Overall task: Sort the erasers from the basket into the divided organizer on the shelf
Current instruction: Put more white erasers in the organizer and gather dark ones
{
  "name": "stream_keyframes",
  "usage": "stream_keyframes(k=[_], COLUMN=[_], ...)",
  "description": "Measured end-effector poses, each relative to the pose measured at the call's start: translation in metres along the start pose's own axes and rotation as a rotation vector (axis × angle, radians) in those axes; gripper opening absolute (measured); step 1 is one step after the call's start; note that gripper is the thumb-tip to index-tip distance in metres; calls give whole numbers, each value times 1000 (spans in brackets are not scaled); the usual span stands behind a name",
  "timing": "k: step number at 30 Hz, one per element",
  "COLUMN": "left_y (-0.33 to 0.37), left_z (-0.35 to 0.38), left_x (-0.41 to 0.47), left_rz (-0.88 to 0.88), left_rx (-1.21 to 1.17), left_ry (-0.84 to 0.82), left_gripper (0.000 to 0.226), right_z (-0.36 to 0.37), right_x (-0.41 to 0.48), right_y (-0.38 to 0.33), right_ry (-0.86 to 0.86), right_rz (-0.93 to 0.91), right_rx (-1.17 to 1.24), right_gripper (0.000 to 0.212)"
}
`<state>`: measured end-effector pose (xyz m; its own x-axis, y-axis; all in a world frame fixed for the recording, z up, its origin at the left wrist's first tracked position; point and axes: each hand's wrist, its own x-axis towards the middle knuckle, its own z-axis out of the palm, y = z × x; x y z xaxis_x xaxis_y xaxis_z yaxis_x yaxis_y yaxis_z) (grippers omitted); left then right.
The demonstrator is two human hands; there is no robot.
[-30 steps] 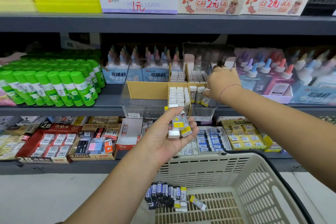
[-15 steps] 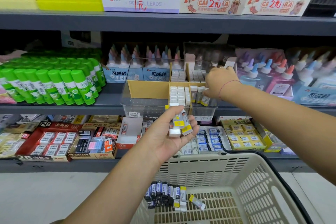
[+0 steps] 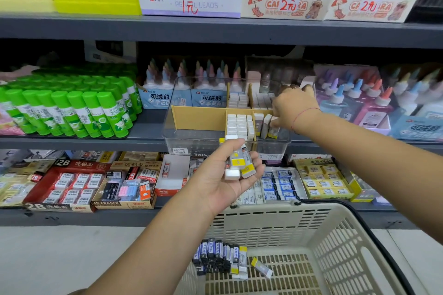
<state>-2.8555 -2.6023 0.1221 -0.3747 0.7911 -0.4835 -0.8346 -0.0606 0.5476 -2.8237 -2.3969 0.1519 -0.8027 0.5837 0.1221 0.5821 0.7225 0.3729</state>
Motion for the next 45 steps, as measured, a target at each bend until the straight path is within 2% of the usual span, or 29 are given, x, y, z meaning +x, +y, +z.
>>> stream_keyframes(k=[4, 8, 10, 16, 26, 30, 39, 45], left_y=[0, 0, 0, 0, 1, 1, 2, 3], left_z=[0, 0, -1, -1, -1, -2, -2, -3], left_x=[0, 0, -1, -1, 0, 1, 0, 2], left_rz=[-3, -3, 0, 12, 7, 3, -3, 1], left_rx=[-5, -7, -5, -6, -11, -18, -20, -20], left_ry=[-4, 0, 0, 1, -6, -8, -8, -4], left_gripper=[22, 22, 20, 16, 18, 20, 19, 20], right_z=[8, 10, 10, 10, 12, 16, 9, -3], right_x=[-2, -2, -2, -2, -2, -3, 0, 9], right_y=[4, 5, 4, 9, 4, 4, 1, -7], right_ry=[65, 145, 154, 86, 188, 195, 155, 35], right_rz=[-32, -53, -62, -197, -129, -176, -197, -259], right_rx=[-28, -43, -27, 194, 396, 250, 75, -101], right_gripper=[31, 22, 26, 40, 37, 30, 30, 28])
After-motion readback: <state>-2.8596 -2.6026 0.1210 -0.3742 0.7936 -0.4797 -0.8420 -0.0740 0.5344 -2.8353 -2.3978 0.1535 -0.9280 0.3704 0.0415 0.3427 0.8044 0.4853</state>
